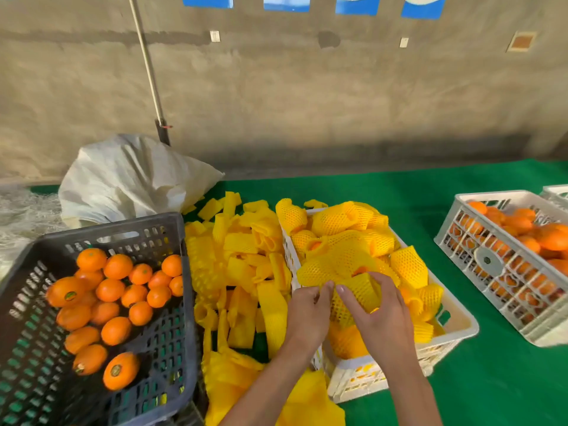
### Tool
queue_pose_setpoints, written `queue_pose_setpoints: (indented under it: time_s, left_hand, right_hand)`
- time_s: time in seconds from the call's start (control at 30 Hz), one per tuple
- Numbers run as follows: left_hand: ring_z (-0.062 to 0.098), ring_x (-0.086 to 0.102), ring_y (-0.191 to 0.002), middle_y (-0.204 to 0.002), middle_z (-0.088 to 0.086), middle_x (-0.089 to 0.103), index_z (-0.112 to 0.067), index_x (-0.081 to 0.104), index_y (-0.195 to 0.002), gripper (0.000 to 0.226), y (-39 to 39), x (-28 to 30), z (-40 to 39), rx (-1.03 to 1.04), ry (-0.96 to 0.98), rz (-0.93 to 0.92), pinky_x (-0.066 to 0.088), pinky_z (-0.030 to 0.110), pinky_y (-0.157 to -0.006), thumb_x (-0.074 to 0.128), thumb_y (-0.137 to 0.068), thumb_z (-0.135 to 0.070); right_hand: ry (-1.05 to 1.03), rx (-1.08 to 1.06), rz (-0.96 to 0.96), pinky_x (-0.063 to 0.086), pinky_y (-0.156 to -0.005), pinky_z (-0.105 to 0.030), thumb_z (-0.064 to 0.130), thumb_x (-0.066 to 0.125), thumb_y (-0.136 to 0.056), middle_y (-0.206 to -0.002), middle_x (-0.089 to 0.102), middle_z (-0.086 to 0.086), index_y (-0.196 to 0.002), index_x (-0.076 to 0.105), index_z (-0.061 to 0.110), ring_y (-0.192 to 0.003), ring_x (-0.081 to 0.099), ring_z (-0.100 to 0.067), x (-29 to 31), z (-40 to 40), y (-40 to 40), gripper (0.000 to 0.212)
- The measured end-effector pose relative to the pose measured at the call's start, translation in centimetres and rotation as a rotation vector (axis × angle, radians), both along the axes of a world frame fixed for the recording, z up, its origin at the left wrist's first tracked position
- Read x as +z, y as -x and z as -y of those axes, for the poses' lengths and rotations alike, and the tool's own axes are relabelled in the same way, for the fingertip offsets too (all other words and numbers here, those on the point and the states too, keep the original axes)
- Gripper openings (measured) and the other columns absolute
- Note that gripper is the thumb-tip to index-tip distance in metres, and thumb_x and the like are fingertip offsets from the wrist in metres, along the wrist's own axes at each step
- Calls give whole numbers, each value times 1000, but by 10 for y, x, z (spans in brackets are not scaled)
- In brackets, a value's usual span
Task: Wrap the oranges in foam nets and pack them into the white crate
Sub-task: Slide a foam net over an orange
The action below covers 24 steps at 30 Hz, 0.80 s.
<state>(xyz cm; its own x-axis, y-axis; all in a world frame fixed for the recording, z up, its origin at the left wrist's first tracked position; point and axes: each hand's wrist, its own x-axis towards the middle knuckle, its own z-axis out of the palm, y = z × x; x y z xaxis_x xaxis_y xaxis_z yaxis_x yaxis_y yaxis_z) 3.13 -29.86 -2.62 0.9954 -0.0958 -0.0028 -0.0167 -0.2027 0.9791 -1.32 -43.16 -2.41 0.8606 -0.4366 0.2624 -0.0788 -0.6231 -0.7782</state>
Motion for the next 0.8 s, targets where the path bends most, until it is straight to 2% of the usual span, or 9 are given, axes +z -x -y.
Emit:
queue_pose_setpoints:
  time_s: [0.1, 0.2, 0.3, 0.43, 0.53, 0.63, 0.67, 0.73, 0.8]
  left_hand:
    - [10, 31, -47, -46, -8, 34, -23, 40, -51, 57, 3, -13, 7, 29, -43, 26, 28, 27, -49, 74, -95, -37]
    - [18, 63, -58, -58, -7, 63, -22, 63, -62, 38, 4, -22, 9, 3, -109, -56, 54, 38, -59, 81, -87, -44]
    - [6, 61, -66, -71, -9, 67, -22, 66, -76, 29, 3, -25, 10, -50, -133, -93, 48, 23, -59, 85, -83, -43]
    - [13, 61, -71, -80, 0, 68, -16, 65, -84, 21, 0, -25, 4, -108, -85, -133, 51, 29, -63, 84, -86, -26]
    - [20, 67, -80, -89, 1, 69, -16, 67, -90, 14, -2, -20, -11, -58, -127, -76, 58, 40, -73, 78, -92, -23]
    - [3, 65, -81, -87, -11, 69, -21, 68, -90, 11, -9, -13, -42, 39, -220, 23, 49, 13, -67, 75, -95, -28]
    - [-2, 64, -80, -85, -14, 68, -23, 67, -89, 11, -11, -10, -55, 73, -260, 46, 46, 9, -64, 74, -95, -29]
    - [-5, 62, -77, -85, -19, 66, -26, 65, -91, 11, -14, -5, -82, 127, -348, 82, 43, 9, -60, 71, -97, -33]
    - [3, 64, -78, -91, -14, 69, -24, 66, -96, 11, -15, -2, -109, 173, -445, 111, 49, 20, -63, 67, -99, -35]
  right_hand:
    - [59, -12, -14, 47, -77, -35, 68, 68, -76, -120, 62, 3, -124, 56, 30, -112, 56, -24, -11, 19, 12, 63]
    - [82, -11, -35, 49, -80, -39, 57, 74, -79, -109, 63, 7, -114, 64, 25, -107, 58, -25, -19, 31, 21, 48]
    - [174, 32, 34, 49, -81, -39, 36, 81, -82, -104, 61, 12, -103, 70, 25, -102, 56, -19, -20, 36, 22, 26]
    - [344, 105, 126, 50, -81, -43, 13, 81, -81, -100, 65, 8, -94, 72, 21, -97, 56, -18, -17, 21, 15, 18]
    - [342, 169, 126, 52, -81, -42, 8, 79, -85, -97, 67, 3, -94, 74, 15, -96, 58, -21, -14, -1, 5, 13]
    - [286, 253, 149, 50, -81, -32, 8, 75, -89, -95, 67, 2, -94, 73, 13, -94, 59, -18, -10, -31, -9, 7]
    - [255, 277, 137, 50, -80, -29, 8, 73, -90, -95, 68, 2, -95, 73, 13, -93, 60, -17, -10, -44, -14, 7]
    - [195, 288, 68, 53, -79, -28, 10, 70, -93, -99, 70, 0, -100, 73, 12, -93, 63, -16, -12, -73, -27, 7]
    - [180, 270, -23, 55, -79, -34, 12, 66, -96, -102, 71, -5, -103, 72, 11, -94, 65, -20, -21, -104, -43, 9]
